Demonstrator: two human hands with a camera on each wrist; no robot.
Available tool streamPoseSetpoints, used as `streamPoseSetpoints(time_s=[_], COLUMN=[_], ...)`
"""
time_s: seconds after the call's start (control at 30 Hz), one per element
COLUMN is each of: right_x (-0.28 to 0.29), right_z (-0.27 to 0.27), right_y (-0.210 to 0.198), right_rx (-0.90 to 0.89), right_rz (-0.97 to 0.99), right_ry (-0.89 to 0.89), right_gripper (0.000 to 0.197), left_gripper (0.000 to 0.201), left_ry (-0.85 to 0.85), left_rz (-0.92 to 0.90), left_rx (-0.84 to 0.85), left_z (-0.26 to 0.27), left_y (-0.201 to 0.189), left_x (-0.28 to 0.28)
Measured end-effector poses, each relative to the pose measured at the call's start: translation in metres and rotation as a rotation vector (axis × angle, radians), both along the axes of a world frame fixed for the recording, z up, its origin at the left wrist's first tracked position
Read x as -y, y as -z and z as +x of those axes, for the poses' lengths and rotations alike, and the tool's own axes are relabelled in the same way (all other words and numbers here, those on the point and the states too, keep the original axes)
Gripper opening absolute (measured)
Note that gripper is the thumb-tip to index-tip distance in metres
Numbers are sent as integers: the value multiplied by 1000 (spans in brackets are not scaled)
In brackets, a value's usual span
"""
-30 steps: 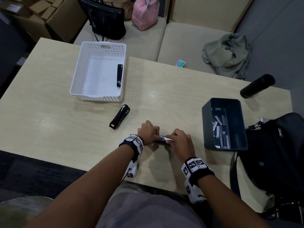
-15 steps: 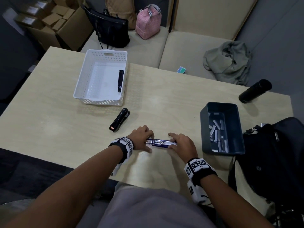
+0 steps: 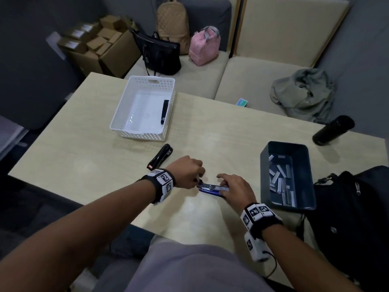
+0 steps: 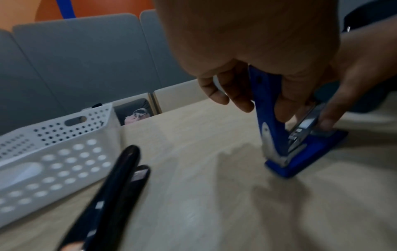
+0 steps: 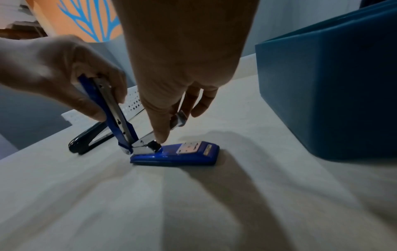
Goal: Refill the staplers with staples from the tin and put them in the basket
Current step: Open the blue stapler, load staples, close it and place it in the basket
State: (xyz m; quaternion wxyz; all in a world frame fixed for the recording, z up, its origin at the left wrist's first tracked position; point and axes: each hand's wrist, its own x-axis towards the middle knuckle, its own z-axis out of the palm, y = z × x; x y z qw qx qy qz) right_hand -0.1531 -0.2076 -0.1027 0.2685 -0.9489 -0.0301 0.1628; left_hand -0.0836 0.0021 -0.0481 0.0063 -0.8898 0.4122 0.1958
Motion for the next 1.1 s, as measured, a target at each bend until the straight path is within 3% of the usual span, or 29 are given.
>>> streamPoseSetpoints(time_s=[0.07, 0.13, 0.2, 0.27, 0.4, 0.5, 0.57, 0.63, 0.7, 0.77, 0.83, 0.9, 0.93, 1.0, 1.03, 1.1], right_x=[1, 7, 16, 31, 42, 21, -11, -45, -77, -102, -132, -157, -169, -194, -205, -221], right_z=[1, 1, -1, -7, -15, -6, 12, 35, 62, 86, 114, 139, 151, 173, 182, 197], right_y=[0, 3, 5, 7, 10, -5, -21, -32, -39, -49, -62, -77, -82, -92, -95, -100], right_rx=[-62, -149, -237, -301, -395, -529, -643, -622, -550, -516, -474, -387, -354, -337, -351, -378], right_rz=[68, 66, -47, -113, -12, 229, 371, 379, 328, 382, 485, 538, 552, 566, 580, 611], right_ry=[30, 51, 71, 105, 136, 129, 78, 45, 91, 176, 254, 279, 270, 220, 180, 107], right_gripper=[59, 89, 120, 127, 118, 110, 75, 41, 25, 16, 11, 9, 10, 9, 8, 34], left_gripper=[26, 35, 49, 51, 32, 30, 29, 27, 25, 33, 51, 53, 50, 47, 43, 43], left_ry=[-38, -95, -121, -102, 2, 121, 165, 170, 124, -43, -408, -765, -901, -1040, -1039, -1033], left_rz=[-133, -185, -105, 24, 54, 36, 36, 37, -8, -172, -397, -604, -720, -891, -913, -903], left_rx=[-51, -96, -105, -79, -101, -88, -58, -26, 24, 51, -48, -262, -447, -771, -792, -705], left_z=[-1, -6, -13, -25, -33, -16, 3, 26, 51, 74, 98, 116, 123, 135, 143, 160], left_y=[0, 11, 32, 54, 70, 57, 45, 28, 12, 0, -7, -17, -21, -29, -29, -25], left_x=[19, 36, 44, 48, 42, 31, 16, -1, -25, -48, -80, -103, -112, -124, -130, -142])
